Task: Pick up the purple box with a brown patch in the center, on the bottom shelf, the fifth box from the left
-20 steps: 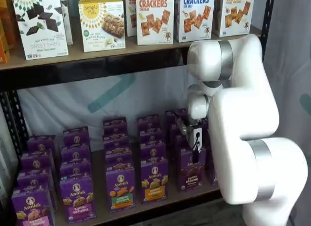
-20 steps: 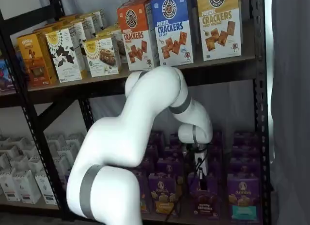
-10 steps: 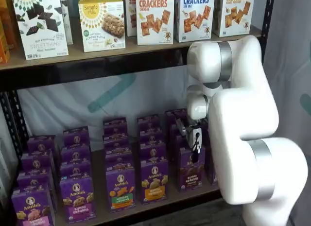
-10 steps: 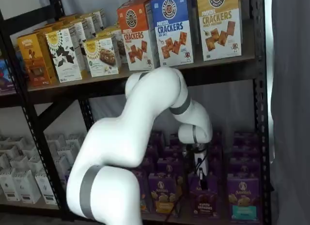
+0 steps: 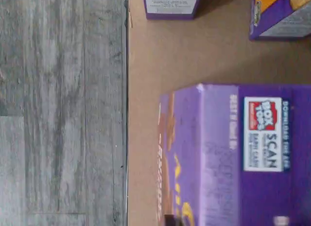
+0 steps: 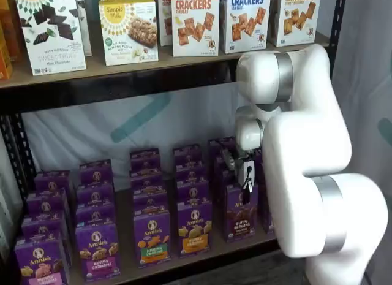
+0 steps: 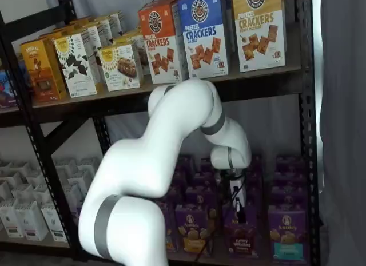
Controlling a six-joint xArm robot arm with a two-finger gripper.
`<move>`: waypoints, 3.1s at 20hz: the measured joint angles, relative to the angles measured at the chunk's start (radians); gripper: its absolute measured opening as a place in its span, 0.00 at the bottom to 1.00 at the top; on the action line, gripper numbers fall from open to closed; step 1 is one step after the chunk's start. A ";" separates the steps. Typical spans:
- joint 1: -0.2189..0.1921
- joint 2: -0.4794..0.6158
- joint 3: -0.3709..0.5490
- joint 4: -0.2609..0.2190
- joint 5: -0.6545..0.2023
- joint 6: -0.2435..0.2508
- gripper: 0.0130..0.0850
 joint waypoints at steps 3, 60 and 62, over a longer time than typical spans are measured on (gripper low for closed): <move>0.000 -0.002 0.003 -0.002 0.000 0.001 0.33; 0.036 -0.465 0.567 0.188 0.043 -0.129 0.22; 0.041 -0.490 0.597 0.188 0.046 -0.125 0.22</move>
